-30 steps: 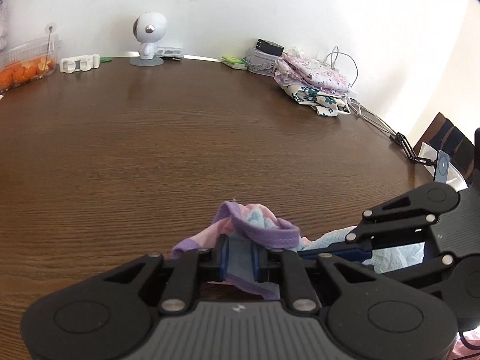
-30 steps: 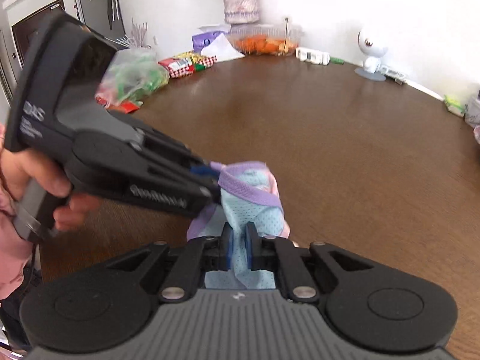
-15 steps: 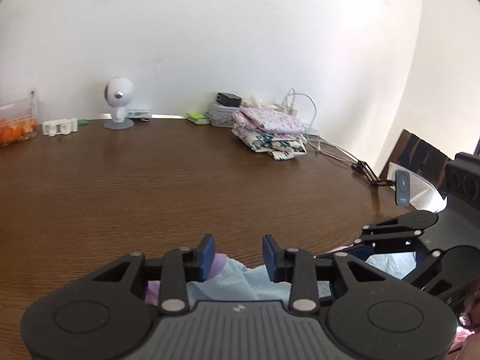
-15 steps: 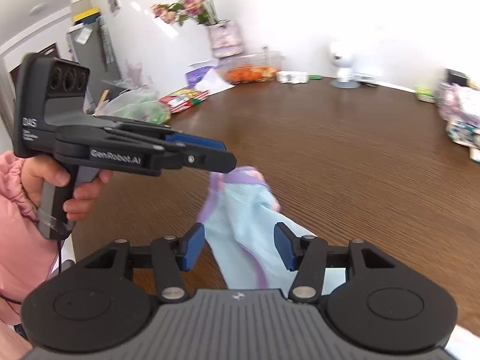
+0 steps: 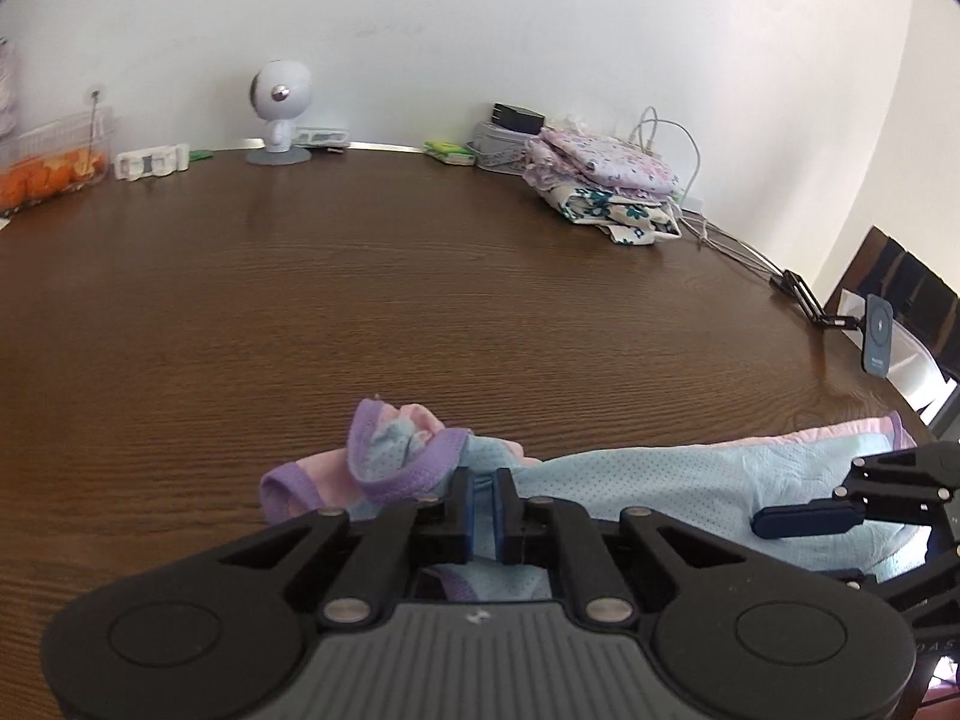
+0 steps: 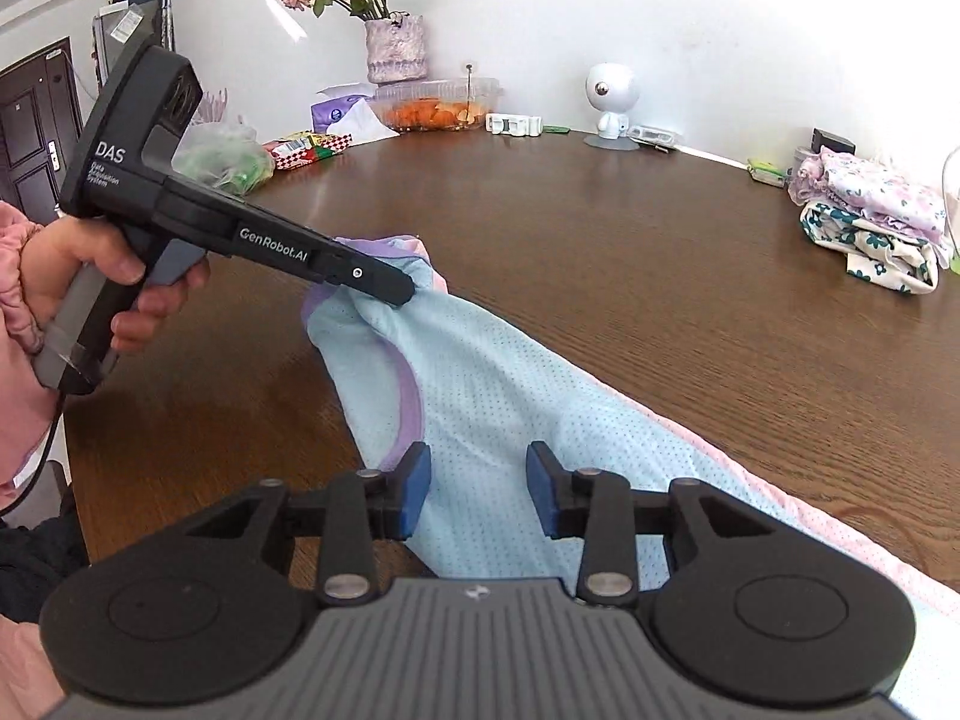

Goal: Fold clothes

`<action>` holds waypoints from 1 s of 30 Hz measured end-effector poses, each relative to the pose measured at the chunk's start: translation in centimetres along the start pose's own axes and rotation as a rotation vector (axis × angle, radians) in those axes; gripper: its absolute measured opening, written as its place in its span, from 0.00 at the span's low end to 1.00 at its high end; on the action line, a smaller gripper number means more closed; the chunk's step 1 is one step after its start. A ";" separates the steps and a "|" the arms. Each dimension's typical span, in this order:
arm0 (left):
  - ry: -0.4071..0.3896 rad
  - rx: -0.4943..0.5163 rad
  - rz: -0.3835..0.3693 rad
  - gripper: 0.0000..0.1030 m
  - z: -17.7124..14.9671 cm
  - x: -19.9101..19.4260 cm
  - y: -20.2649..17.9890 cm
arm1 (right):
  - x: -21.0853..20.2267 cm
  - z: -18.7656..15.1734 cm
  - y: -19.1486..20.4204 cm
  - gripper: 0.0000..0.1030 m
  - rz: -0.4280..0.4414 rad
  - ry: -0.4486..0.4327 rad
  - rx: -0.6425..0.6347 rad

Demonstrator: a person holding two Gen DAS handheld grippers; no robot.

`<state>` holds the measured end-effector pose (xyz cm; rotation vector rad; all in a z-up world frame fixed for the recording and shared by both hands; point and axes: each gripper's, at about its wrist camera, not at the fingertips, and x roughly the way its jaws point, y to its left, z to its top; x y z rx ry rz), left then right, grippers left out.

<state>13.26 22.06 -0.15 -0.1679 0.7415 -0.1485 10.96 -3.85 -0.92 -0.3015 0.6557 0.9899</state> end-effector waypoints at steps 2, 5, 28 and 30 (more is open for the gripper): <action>-0.010 -0.037 -0.004 0.07 -0.2 -0.1 0.7 | -0.6 -0.4 -0.3 0.35 0.003 -0.008 0.009; -0.016 -0.049 0.000 0.07 -0.4 -0.4 0.8 | -2.7 -1.2 -1.9 0.39 0.010 -0.060 0.095; -0.027 -0.203 0.210 0.07 -2.3 -3.0 -2.0 | -9.4 -8.9 -15.3 0.53 -0.393 -0.075 0.283; -0.041 -0.230 0.189 0.08 -2.5 -3.5 -2.0 | -9.7 -8.8 -15.0 0.54 -0.372 -0.088 0.283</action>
